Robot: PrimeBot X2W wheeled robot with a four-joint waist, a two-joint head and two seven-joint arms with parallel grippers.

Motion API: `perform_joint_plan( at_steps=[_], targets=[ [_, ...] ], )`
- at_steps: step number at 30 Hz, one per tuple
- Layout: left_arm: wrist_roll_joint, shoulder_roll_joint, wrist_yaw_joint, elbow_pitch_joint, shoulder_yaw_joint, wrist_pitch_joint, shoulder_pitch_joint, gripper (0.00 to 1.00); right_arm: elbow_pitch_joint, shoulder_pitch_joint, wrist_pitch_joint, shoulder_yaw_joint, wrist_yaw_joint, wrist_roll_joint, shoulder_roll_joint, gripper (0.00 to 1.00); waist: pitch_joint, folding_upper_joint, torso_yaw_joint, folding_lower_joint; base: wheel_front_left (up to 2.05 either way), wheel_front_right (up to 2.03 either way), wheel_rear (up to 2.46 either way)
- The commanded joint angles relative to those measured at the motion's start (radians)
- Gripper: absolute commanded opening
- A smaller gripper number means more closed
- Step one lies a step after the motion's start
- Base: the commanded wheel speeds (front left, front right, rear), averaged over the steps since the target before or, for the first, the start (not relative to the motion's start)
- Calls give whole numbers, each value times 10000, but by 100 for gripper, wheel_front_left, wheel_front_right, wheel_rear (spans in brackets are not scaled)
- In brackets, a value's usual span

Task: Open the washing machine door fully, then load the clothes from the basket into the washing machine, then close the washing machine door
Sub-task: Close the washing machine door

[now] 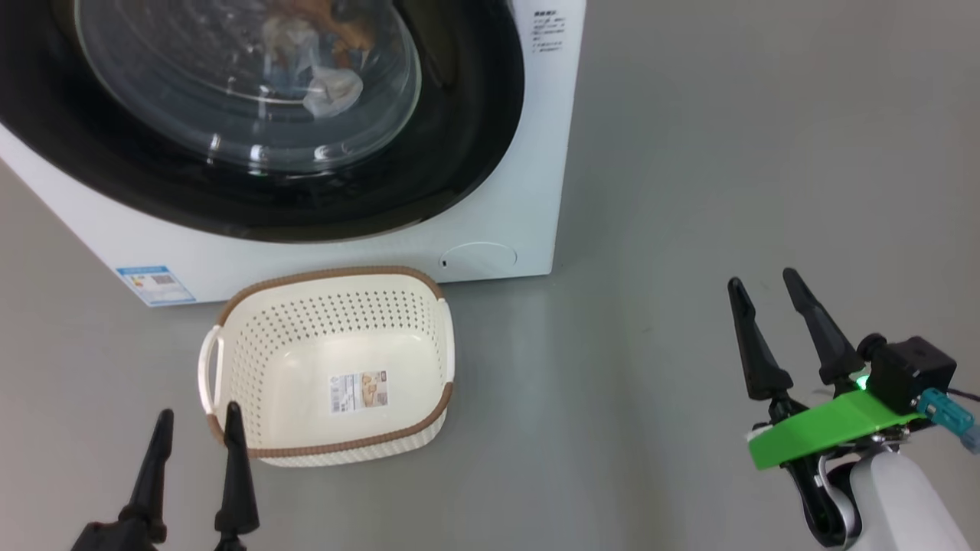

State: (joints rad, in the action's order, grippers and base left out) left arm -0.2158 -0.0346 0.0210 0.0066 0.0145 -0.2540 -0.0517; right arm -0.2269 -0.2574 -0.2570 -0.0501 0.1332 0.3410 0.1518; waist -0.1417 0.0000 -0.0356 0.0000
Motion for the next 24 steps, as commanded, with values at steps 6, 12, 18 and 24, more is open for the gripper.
perform_joint_plan(
  at_steps=[6, 12, 18, 24],
  targets=[
    [281, -156, -165, -298, -474, -78, -250, 100, 441, 485, -48, -13, -25, -316, -174, 100, 396, 0, 276, 0, 0, 0, 0],
    [313, -156, -390, -341, -483, -78, -616, 100, 549, 1159, -48, 304, -25, -672, -547, 100, 686, 0, 318, 0, 0, 0, 0],
    [302, -156, -514, -436, -404, -78, -926, 100, 533, 1458, -48, 335, -25, -888, -692, 100, 870, 0, 363, 0, 0, 0, 0],
    [340, -156, -544, -500, -336, -78, -1159, 100, 514, 1645, -48, 394, -25, -999, -759, 100, 1004, 0, 347, 0, 0, 0, 0]
  ],
)
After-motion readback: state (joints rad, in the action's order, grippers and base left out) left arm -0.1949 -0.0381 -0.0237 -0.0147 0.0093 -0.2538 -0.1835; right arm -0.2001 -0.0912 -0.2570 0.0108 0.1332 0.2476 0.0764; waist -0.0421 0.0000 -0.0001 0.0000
